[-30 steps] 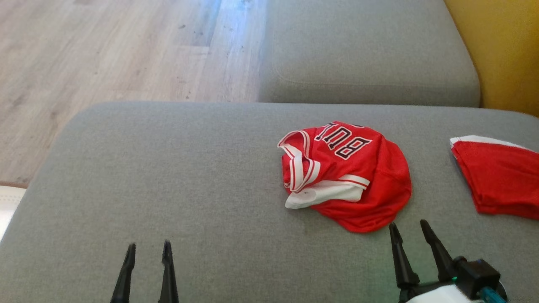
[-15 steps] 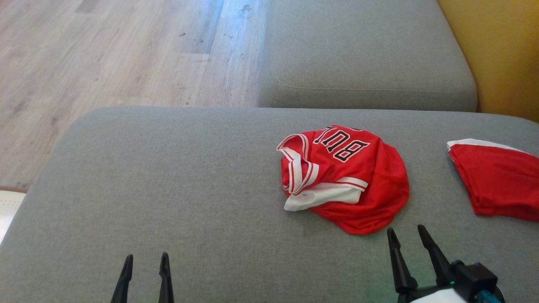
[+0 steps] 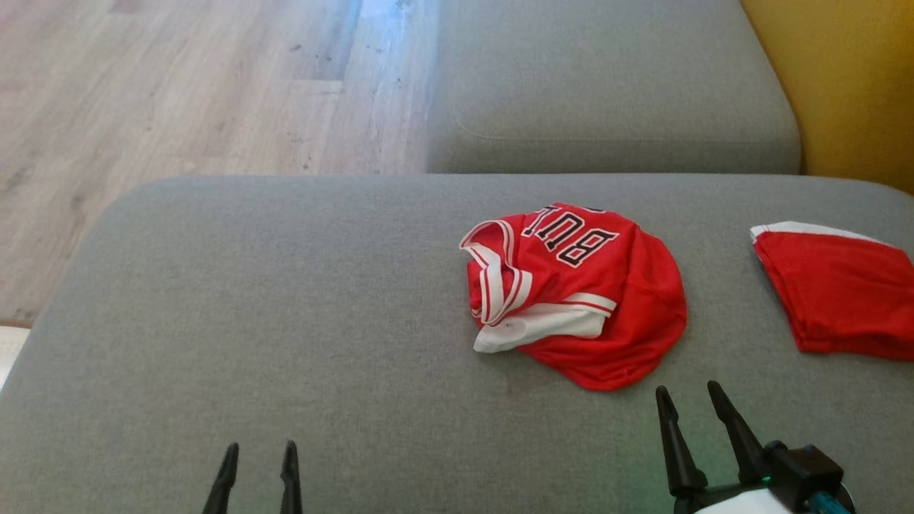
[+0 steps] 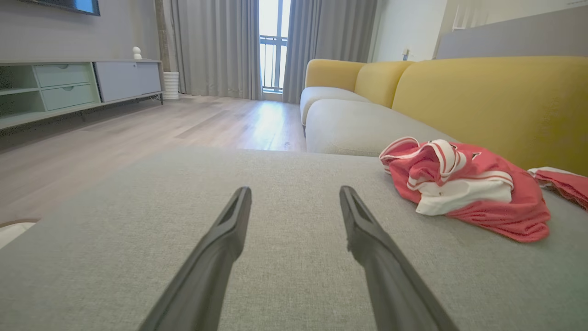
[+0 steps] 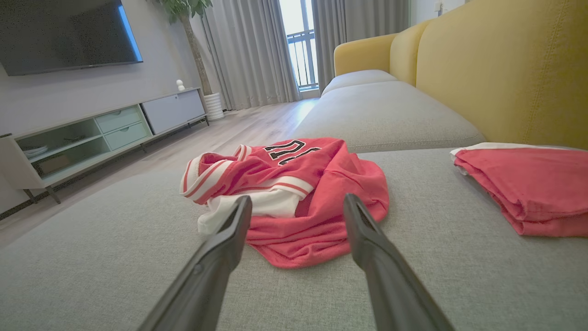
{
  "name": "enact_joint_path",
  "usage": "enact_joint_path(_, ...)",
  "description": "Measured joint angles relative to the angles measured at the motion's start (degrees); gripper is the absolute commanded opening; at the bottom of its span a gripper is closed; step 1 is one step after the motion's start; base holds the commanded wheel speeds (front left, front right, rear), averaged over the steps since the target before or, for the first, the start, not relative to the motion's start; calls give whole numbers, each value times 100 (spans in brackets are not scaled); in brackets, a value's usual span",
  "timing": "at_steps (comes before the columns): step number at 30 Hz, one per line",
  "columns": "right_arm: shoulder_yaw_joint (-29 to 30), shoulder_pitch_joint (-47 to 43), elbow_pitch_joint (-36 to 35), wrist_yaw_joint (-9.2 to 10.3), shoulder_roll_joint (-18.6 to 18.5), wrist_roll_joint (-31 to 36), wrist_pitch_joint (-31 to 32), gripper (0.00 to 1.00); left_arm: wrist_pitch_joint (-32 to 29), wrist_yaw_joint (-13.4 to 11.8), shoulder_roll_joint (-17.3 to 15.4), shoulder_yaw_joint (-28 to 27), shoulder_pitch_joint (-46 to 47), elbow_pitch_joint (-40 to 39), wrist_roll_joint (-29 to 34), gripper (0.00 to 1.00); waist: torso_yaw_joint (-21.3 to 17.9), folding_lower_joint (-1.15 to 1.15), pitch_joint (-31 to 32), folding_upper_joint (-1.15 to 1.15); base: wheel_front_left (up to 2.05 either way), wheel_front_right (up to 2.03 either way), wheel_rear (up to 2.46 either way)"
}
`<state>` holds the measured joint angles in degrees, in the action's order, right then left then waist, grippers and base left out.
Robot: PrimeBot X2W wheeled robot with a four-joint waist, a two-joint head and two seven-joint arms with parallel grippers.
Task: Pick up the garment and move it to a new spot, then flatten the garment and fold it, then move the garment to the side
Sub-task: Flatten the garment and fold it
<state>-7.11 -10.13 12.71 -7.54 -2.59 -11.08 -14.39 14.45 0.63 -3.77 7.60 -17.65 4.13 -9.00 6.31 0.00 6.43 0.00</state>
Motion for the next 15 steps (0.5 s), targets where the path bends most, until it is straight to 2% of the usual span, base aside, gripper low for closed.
enact_joint_path(6, -5, 17, -90, 0, 1, 59, 0, 100, 0, 269, 14, 316, 387, 476, 52, 100, -135, 0, -219, 0, 0, 0, 0)
enact_joint_path(15, -85, 347, -308, 0, 0, 247, 0, 100, 0, 603, 51, 1093, 1989, 1724, 165, 100, -448, 1, -869, 0, 0, 0, 0)
